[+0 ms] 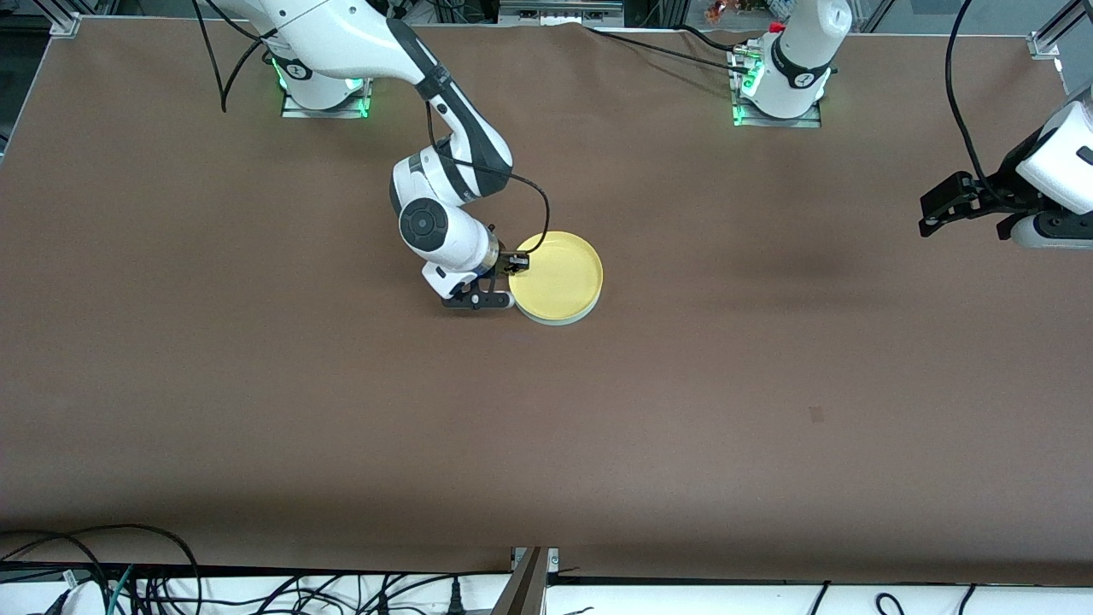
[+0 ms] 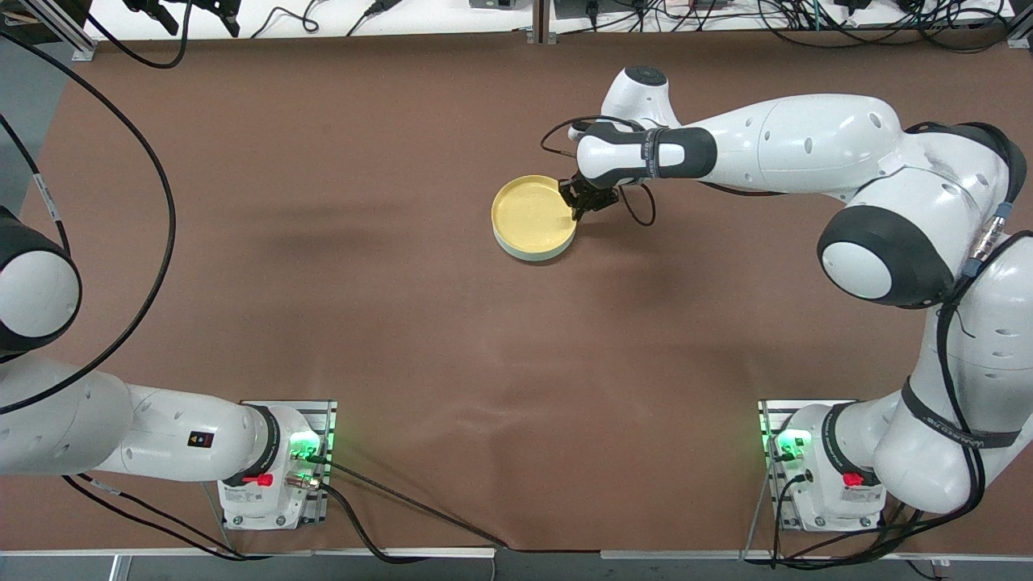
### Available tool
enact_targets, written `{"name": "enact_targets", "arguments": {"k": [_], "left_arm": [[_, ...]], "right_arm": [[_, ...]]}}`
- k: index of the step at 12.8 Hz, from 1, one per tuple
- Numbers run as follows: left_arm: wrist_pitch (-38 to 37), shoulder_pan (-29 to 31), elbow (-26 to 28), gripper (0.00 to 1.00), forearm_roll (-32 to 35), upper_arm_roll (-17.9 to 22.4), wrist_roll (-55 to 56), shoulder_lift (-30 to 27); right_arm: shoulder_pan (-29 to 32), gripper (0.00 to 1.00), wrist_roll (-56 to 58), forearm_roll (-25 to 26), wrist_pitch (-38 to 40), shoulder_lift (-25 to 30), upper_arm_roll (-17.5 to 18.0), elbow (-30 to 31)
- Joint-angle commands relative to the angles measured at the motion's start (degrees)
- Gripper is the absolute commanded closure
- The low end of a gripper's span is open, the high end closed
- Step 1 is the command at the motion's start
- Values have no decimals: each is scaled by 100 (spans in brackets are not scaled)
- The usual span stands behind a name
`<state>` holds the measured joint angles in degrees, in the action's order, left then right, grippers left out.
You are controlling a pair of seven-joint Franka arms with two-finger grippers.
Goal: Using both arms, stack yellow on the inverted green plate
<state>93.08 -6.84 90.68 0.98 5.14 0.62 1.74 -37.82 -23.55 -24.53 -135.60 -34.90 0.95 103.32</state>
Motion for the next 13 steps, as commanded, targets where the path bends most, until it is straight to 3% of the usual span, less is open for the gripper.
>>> {"name": "enact_targets", "arguments": {"k": [1,4,6,8,10,13], "left_arm": [[-159,16,-332,0,34,-4,18,248],[-141,-54,-532,0,69,-4,18,361],[-141,-63,-569,0,96,-30,9,380],[-141,-63,-586,0,78,-39,0,379],[-150,-63,-586,0,52,-39,9,380],[-150,-63,-586,0,96,-118,17,388]], "right_arm": [[-76,1,-211,-25,25,132,-25,136],[-24,0,-185,18,278,403,-138,13],[-15,0,-106,185,1451,484,-725,-765],[55,0,-71,710,2735,466,-1209,-1828],[213,0,252,1002,3301,484,-1439,-2271],[257,0,1445,1029,4285,607,-2298,-2649]]}}
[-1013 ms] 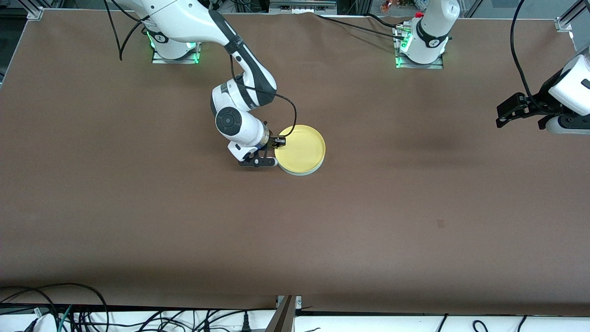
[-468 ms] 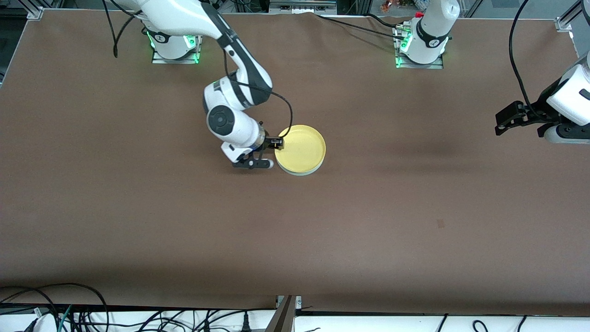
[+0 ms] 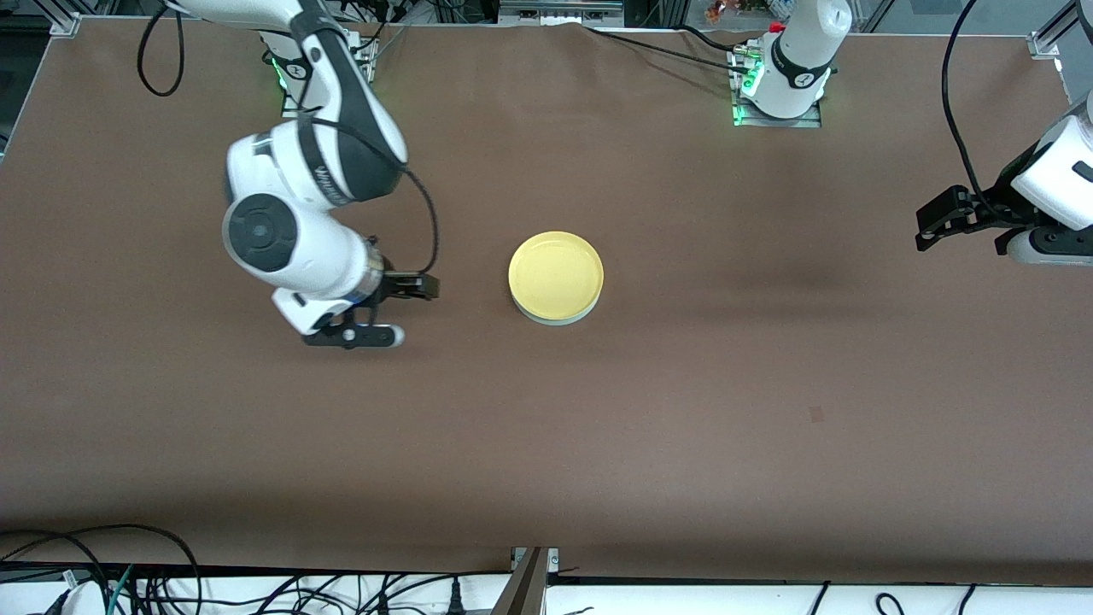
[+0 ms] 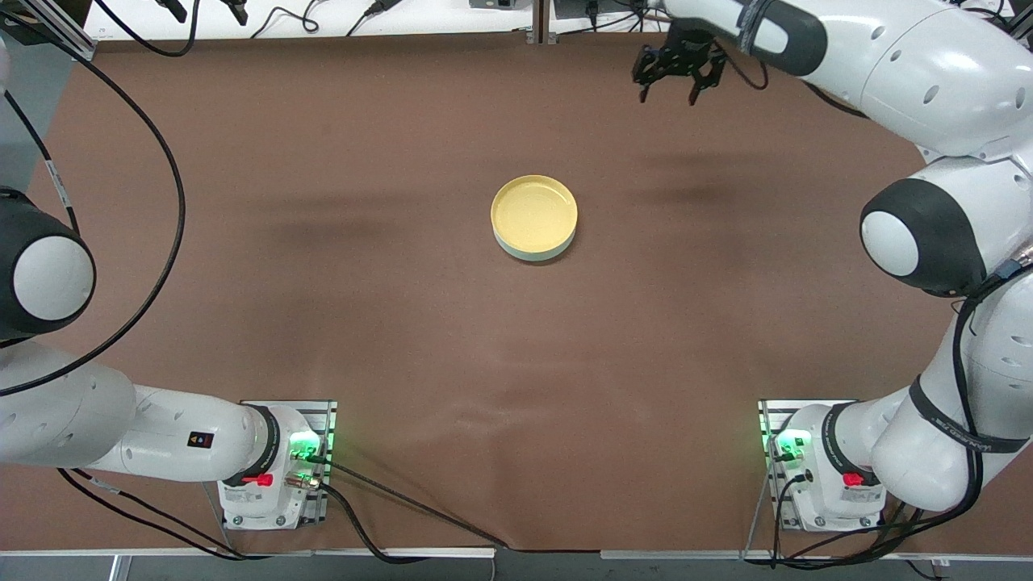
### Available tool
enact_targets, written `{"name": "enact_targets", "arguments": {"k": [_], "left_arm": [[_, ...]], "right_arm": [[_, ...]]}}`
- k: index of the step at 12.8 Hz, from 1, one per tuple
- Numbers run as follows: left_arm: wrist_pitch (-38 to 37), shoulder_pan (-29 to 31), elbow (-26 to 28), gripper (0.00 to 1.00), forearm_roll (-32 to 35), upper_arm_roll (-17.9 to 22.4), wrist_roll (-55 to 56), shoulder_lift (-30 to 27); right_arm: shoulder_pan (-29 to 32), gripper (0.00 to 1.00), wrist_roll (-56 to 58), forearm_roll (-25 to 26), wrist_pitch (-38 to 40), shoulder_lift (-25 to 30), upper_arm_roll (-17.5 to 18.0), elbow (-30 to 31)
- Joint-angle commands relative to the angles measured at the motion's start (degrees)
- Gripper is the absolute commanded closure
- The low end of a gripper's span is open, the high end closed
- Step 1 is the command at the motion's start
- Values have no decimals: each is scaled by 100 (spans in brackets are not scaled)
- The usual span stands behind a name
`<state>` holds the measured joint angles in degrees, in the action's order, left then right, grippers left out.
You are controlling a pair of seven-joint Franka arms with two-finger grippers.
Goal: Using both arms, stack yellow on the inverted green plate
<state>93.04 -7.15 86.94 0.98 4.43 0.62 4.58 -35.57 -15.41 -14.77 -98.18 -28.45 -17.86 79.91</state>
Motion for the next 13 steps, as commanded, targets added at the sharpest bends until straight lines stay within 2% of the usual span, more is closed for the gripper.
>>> {"name": "enact_targets", "arguments": {"k": [1,3,5,7,8,9,10,11,12,13], "left_arm": [[-146,-32,-213,0,113,-74,17,105],[-138,-32,-213,0,113,-100,17,105],[-137,-41,-213,0,122,-109,0,131],[-137,-32,-213,0,122,-109,9,123],[-137,-32,-213,0,114,-109,9,131],[-129,-32,-213,0,113,-109,9,131],[-129,-32,-213,0,122,-109,9,140],[-120,-41,-213,0,122,-100,9,140],[-120,-41,-213,0,122,-100,9,140],[-120,-41,-213,0,122,-109,9,140]], "right_arm": [[33,0,1114,53,850,-38,-760,-431],[42,0,2073,35,1247,40,-1280,-668],[42,0,2130,70,1468,294,-1474,-749],[59,0,2209,71,1992,322,-1895,-757],[155,0,2287,71,2065,400,-1914,-862],[408,0,2358,71,2083,601,-1801,-854],[698,0,2315,79,2162,821,-1444,-837],[1153,0,2306,97,2241,1084,-848,-715],[1654,0,2315,410,2242,1226,-242,-644],[2042,0,2367,996,2268,1393,373,-643]]}}
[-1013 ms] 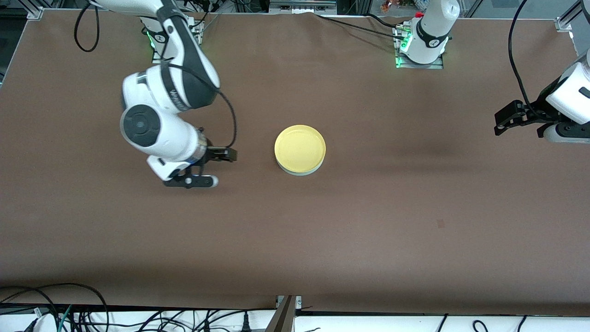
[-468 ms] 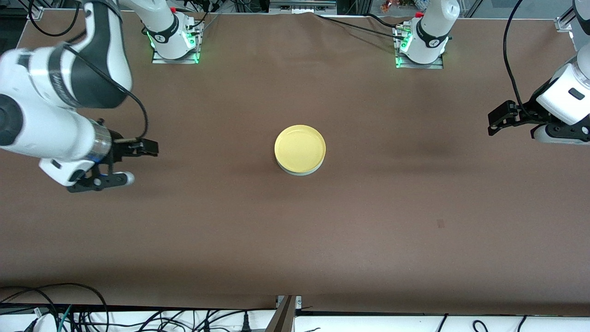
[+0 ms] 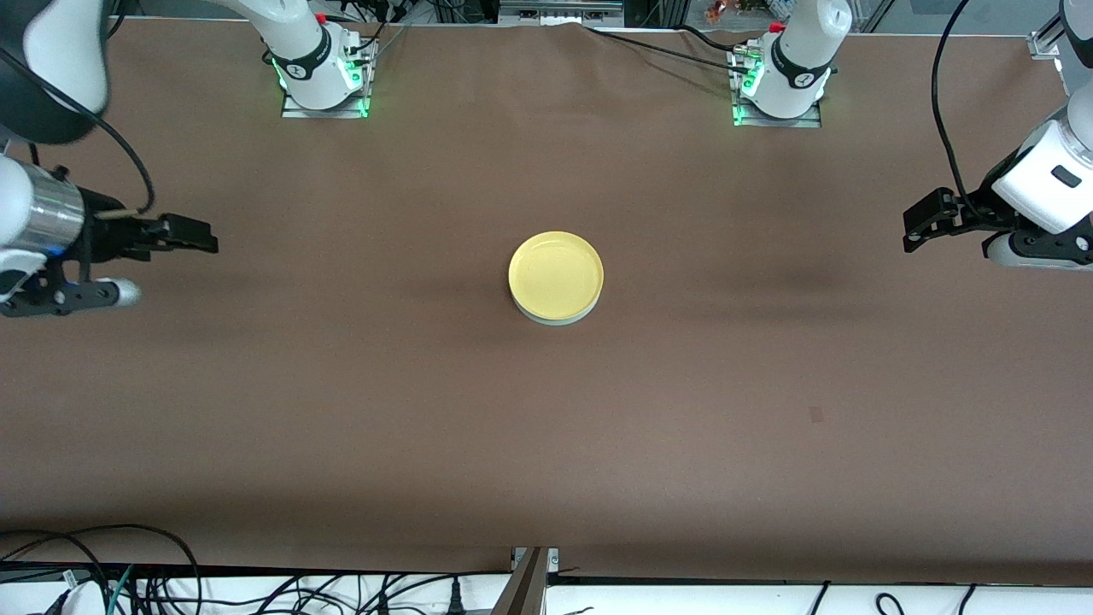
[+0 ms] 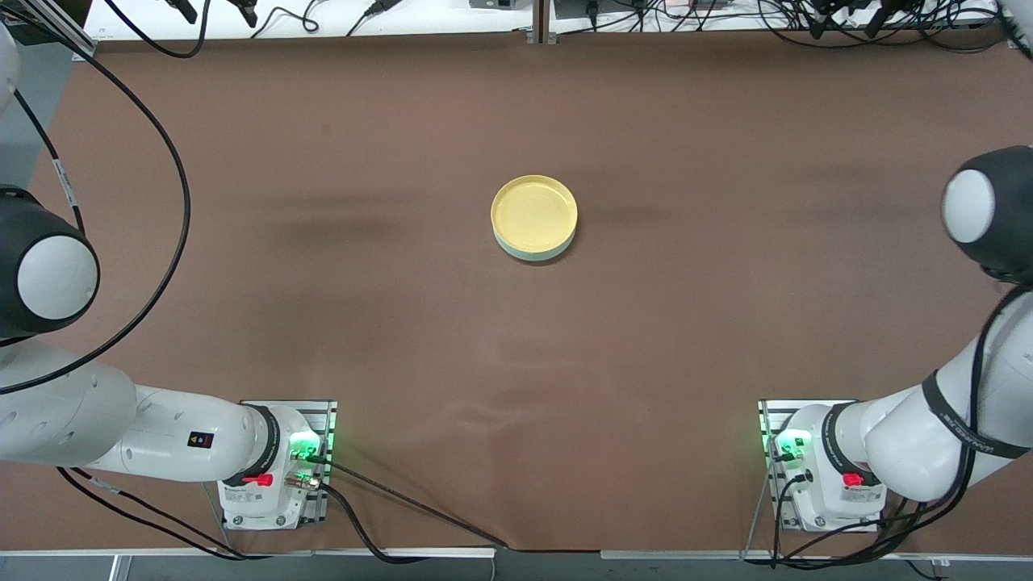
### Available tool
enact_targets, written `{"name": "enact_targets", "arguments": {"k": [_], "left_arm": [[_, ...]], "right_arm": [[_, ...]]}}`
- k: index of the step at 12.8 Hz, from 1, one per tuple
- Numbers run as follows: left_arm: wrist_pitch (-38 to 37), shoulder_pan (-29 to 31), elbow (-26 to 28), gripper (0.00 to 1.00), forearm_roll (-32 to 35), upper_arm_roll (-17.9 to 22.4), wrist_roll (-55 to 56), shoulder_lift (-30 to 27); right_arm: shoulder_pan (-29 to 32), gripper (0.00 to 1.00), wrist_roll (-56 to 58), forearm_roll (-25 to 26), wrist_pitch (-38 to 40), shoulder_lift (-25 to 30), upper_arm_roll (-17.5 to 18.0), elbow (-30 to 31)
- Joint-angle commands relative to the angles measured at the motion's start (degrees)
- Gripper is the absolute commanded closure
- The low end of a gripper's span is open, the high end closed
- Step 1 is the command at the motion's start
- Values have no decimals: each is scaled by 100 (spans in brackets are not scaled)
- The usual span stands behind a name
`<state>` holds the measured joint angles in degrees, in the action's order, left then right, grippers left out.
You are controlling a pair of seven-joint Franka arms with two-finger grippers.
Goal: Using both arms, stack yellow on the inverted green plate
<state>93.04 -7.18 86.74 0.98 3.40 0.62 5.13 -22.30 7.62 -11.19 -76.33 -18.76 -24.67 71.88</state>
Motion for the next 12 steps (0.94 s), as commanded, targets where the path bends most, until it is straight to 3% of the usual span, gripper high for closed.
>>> {"name": "enact_targets", "arguments": {"k": [1,2,6,12], "left_arm": [[-120,-38,-193,0,122,-6,9,85],[-128,-38,-193,0,122,-6,9,85],[-129,-29,-175,0,122,-6,-9,85],[-137,-29,-166,0,122,-6,0,94]], "right_arm": [[1153,0,47,1080,75,712,1565,186],[1341,0,30,1128,14,968,1736,334],[1797,0,117,1119,5,1575,1790,922],[1782,0,214,1128,48,1340,1931,819]]}}
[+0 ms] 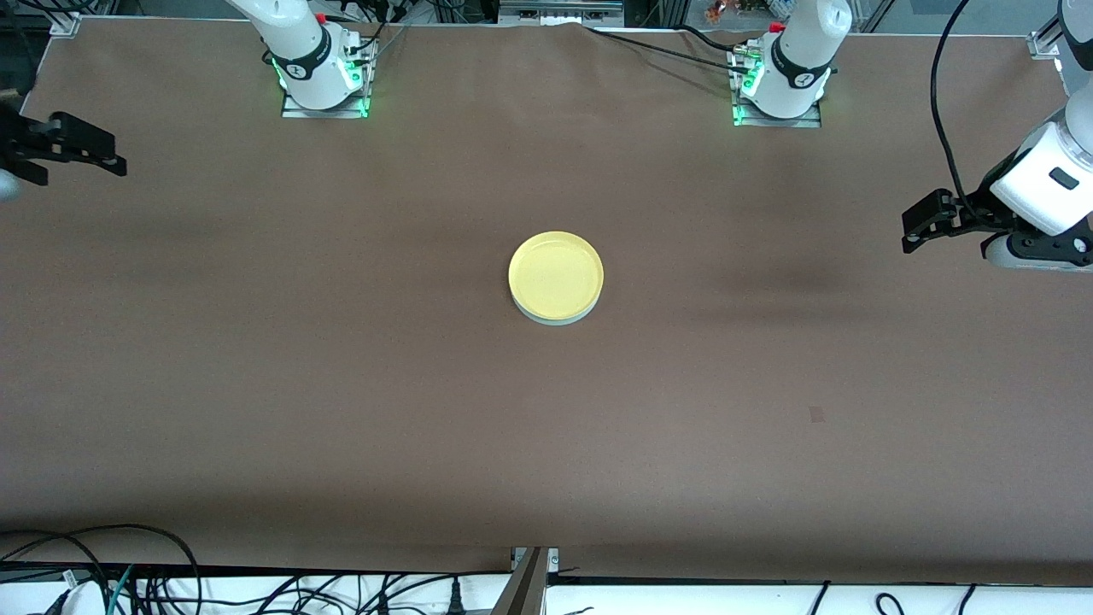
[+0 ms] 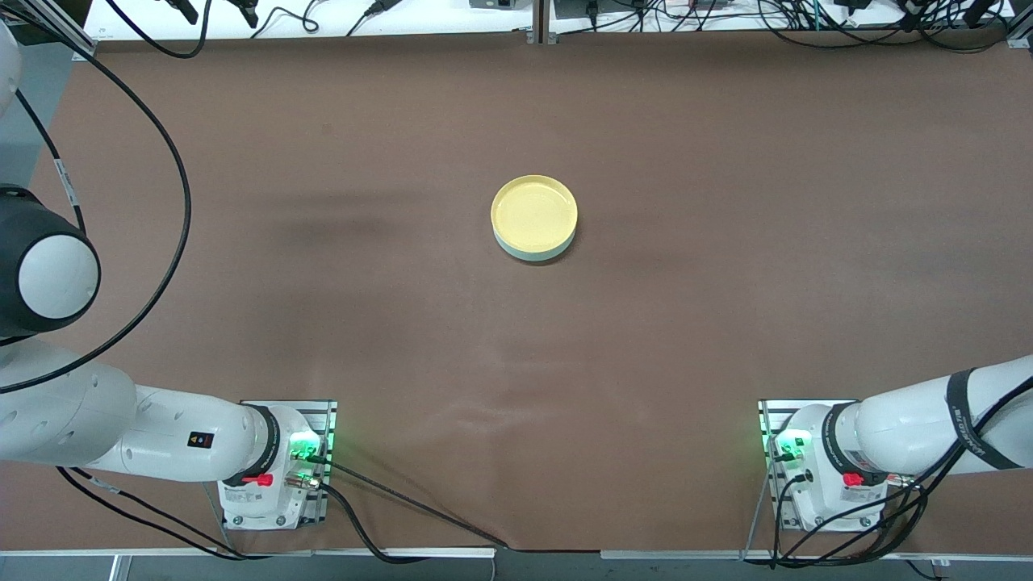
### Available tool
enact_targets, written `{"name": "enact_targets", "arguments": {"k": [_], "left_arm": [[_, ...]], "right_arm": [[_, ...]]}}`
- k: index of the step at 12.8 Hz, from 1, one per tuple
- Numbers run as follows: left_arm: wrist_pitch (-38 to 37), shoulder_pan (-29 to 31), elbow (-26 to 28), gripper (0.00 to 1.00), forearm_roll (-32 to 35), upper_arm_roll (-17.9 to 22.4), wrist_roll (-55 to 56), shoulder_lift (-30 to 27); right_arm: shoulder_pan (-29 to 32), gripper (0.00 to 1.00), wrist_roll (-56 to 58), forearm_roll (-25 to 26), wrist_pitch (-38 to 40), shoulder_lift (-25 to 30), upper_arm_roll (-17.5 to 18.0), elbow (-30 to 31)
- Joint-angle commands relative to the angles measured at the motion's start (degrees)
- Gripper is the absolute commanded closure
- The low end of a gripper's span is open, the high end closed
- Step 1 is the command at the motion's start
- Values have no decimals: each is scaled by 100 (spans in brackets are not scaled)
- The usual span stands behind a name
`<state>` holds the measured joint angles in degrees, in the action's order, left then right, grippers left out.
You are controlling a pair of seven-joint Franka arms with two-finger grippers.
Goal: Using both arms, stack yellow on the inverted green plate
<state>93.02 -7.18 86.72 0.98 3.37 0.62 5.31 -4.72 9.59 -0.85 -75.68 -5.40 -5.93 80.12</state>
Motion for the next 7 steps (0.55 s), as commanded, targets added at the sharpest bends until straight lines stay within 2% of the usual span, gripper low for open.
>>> {"name": "enact_targets", "arguments": {"k": [1,7], "left_arm": [[-135,-29,-164,0,122,-3,0,84],[-144,-29,-173,0,113,-3,0,110]], "right_arm": [[24,0,-10,103,-17,-13,57,-5],[15,0,-159,129,-17,-31,57,-13]]}}
